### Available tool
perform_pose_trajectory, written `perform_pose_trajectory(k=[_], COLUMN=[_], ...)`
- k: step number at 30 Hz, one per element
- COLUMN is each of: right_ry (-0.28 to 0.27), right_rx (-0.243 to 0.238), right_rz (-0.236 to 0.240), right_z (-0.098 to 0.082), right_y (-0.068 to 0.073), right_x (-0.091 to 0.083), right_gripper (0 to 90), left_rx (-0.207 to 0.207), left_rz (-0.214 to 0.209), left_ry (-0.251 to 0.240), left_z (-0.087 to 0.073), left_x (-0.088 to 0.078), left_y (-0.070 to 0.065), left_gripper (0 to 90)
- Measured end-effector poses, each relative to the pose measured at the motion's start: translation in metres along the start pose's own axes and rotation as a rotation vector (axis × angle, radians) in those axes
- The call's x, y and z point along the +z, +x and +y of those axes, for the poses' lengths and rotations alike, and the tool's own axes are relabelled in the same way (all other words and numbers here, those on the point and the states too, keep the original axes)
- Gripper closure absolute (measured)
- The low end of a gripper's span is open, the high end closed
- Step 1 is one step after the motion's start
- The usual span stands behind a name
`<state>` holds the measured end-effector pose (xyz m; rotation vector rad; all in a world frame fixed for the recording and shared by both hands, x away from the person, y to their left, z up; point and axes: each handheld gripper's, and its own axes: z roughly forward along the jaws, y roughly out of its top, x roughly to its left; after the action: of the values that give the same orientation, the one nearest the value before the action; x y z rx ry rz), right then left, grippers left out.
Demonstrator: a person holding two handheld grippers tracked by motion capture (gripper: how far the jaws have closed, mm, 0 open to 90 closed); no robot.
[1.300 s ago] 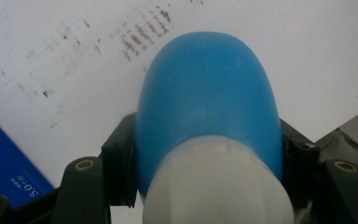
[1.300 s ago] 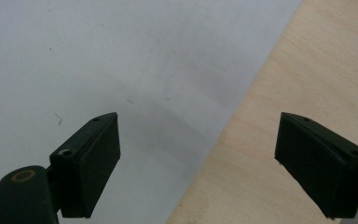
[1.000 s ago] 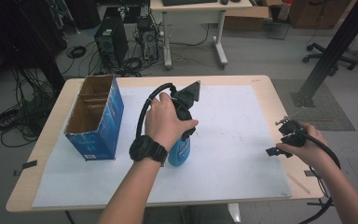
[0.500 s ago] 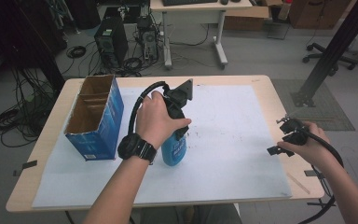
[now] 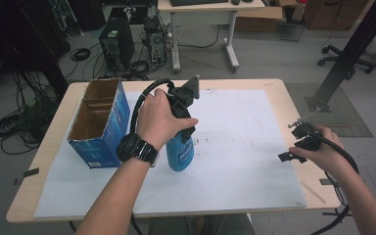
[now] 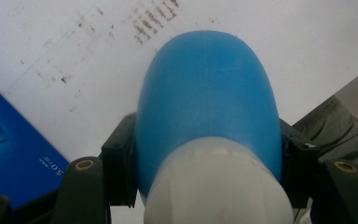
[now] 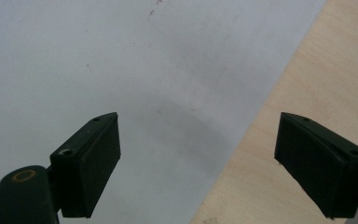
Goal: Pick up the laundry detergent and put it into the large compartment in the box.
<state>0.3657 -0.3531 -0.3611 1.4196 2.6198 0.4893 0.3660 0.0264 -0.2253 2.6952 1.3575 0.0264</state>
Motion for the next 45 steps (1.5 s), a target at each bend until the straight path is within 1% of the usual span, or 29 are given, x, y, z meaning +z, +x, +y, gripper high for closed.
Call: perform_pose_trajectory(k=[4, 8, 12, 17, 20, 21, 25, 35, 40, 45], right_ry=[-0.004, -0.011, -0.007, 0.000, -0.001, -0.001, 0.004, -0.009, -0.010, -0.010], right_rx=[-0.002, -0.002, 0.004, 0.005, 0.006, 0.006, 0.004, 0.004, 0.005, 0.009], right_rz=[-0.002, 0.000, 0.004, 0.006, 0.008, 0.008, 0.008, 0.005, 0.005, 0.006], right_z=[0.003, 0.005, 0.004, 0.004, 0.005, 0.005, 0.006, 0.007, 0.006, 0.005], right_y=[0.001, 0.000, -0.001, -0.002, -0.003, -0.003, -0.004, -0.007, -0.008, -0.009], right_x=[-0.004, -0.007, -0.005, -0.003, -0.002, -0.002, -0.002, -0.008, -0.009, -0.009], right_gripper=[14.2, 14.2, 14.2, 14.2, 14.2, 14.3, 14.3, 14.3, 14.3, 14.3], left_rx=[-0.003, -0.005, -0.004, -0.002, -0.012, -0.011, -0.022, -0.034, -0.055, -0.081], left_rz=[-0.008, -0.001, 0.007, 0.005, 0.002, 0.005, 0.011, 0.027, 0.022, 0.027], left_ry=[-0.005, -0.005, -0.003, -0.008, -0.015, -0.011, -0.025, -0.032, -0.040, -0.047], left_z=[0.000, 0.000, 0.002, 0.004, 0.005, 0.006, 0.006, 0.004, 0.002, -0.001], left_x=[-0.006, -0.014, -0.021, -0.030, -0.035, -0.038, -0.047, -0.069, -0.075, -0.082], left_y=[0.002, 0.003, 0.004, 0.006, 0.007, 0.007, 0.008, 0.013, 0.018, 0.024], left_gripper=[37.7, 37.7, 37.7, 37.7, 37.7, 37.7, 37.7, 37.7, 37.7, 37.7])
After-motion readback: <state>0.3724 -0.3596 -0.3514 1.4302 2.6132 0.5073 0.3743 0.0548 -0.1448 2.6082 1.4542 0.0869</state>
